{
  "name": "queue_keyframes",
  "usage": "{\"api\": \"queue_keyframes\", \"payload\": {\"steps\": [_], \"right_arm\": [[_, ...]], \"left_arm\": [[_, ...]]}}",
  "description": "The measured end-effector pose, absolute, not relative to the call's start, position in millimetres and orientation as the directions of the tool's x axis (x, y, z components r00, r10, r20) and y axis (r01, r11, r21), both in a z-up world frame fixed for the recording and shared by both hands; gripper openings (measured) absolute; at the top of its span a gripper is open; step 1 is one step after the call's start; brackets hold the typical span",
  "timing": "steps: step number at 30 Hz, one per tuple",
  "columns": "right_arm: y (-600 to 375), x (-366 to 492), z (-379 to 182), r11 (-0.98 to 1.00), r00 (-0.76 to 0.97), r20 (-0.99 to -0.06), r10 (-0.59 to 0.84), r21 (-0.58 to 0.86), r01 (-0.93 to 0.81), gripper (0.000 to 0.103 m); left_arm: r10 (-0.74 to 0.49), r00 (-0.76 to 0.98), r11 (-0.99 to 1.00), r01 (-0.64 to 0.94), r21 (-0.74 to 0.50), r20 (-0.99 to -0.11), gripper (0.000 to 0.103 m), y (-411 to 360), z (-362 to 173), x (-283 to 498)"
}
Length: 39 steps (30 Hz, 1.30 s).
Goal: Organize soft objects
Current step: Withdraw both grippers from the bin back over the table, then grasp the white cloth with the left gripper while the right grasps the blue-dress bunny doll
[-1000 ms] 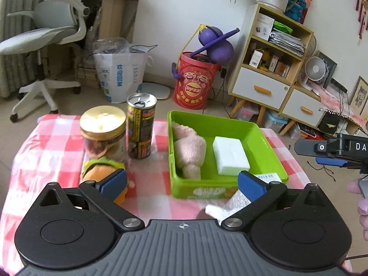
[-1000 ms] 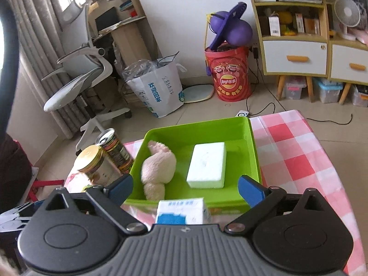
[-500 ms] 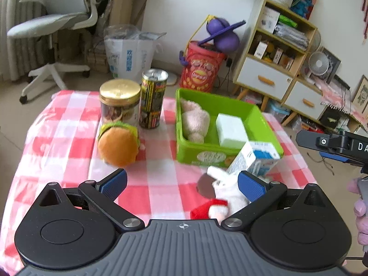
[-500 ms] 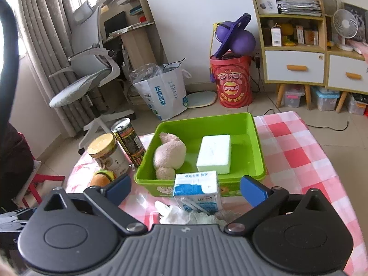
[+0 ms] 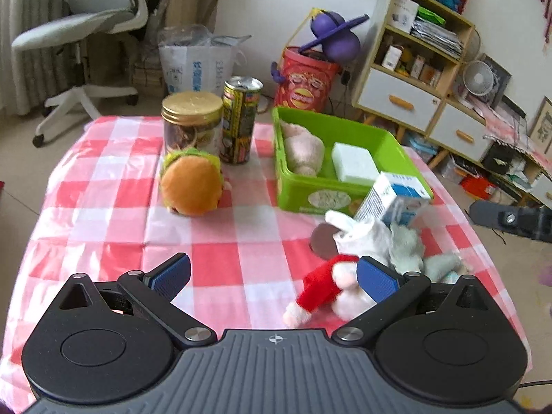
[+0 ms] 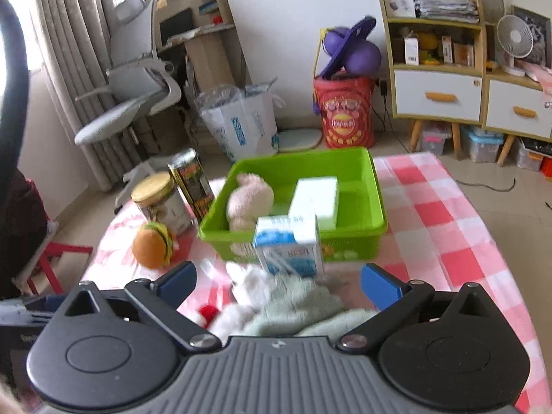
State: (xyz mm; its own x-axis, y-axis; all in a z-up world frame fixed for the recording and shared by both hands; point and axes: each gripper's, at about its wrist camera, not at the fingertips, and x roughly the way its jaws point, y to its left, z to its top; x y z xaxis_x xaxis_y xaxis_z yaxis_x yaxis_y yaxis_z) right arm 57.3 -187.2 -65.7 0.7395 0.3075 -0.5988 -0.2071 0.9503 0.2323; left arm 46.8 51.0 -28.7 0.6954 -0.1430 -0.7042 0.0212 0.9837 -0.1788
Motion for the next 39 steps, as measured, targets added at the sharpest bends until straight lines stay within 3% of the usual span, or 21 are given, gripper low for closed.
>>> {"api": "queue_keyframes", "payload": {"steps": [9,17,23,26,28,32,34,39], "right_arm": [[-203.3,57.9,-88.2,0.963,0.639,-0.724,0.261,0.245,-0.117,0.078],[-210.9,56.9,-105.1,0.962,0.577,-0.774,0.260,0.262,-0.083,0.078],[-216.5,63.0,-124.1,0.963,0.521,-0.818,0.243,0.270,-0.025,0.071],[-218.8,67.2,-135.1,0.955,0.490,-0.833,0.257,0.297,0.003,0.060],[-219.6,70.1,-142.6,0.949,0.466,-0.843,0.269,0.315,0.021,0.039],[-220.7,72.7,-151.9,0.935,0.441,-0.840,0.314,0.356,0.011,0.014],[-224.1,72.5,-153.9,0.929,0.439,-0.838,0.324,0.369,0.019,0.000],[-234.5,69.8,-149.8,0.920,0.445,-0.826,0.346,0.392,0.012,0.000]], "left_arm": [[-0.199,0.576,0.978,0.069,-0.196,-0.793,0.098,35.4,-49.0,39.9],[-0.273,0.422,0.962,0.147,-0.232,-0.865,0.095,13.4,-74.1,38.7],[-0.282,0.348,0.951,0.225,-0.212,-0.894,0.087,0.0,-88.8,33.8],[-0.276,0.324,0.947,0.250,-0.200,-0.905,0.080,-4.2,-94.2,32.3],[-0.259,0.323,0.948,0.264,-0.176,-0.910,0.070,-6.8,-96.2,30.8],[-0.241,0.331,0.949,0.276,-0.150,-0.912,0.058,-8.0,-98.6,29.7],[-0.250,0.337,0.949,0.273,-0.160,-0.908,0.045,-6.4,-98.4,29.9],[-0.267,0.359,0.952,0.244,-0.186,-0.894,0.031,1.1,-94.8,33.3]]}}
